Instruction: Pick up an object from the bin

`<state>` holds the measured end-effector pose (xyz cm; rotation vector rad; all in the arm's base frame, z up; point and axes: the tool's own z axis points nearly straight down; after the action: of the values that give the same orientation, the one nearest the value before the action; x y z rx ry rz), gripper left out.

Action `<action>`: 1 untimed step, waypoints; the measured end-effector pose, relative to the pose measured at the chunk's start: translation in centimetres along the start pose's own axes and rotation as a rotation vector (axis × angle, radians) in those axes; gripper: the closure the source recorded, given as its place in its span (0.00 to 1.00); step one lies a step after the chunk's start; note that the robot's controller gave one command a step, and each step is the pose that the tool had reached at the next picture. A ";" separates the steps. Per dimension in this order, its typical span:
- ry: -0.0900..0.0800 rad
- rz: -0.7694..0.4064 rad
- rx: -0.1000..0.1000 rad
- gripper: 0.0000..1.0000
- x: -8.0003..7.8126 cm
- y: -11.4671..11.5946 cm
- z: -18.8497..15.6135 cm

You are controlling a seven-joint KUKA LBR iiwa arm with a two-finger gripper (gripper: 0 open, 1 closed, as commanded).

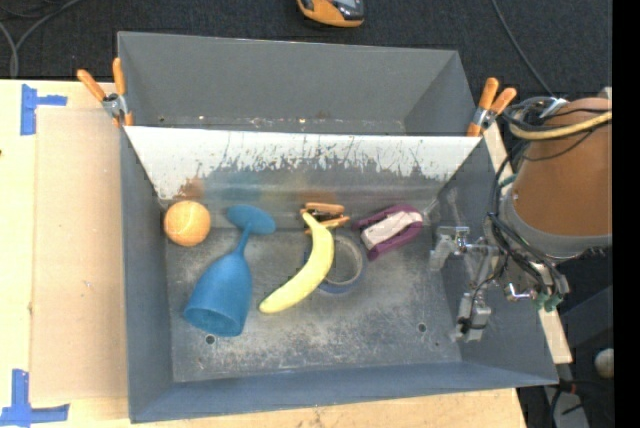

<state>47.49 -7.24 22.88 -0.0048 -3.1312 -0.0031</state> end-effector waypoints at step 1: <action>-0.008 -0.004 0.001 0.00 -0.2 0.1 -0.4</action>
Offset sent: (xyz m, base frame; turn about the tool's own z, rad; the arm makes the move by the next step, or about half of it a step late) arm 0.0748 0.0493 -0.1588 -0.7087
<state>47.65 -7.19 23.30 0.0020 -3.1396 -0.0013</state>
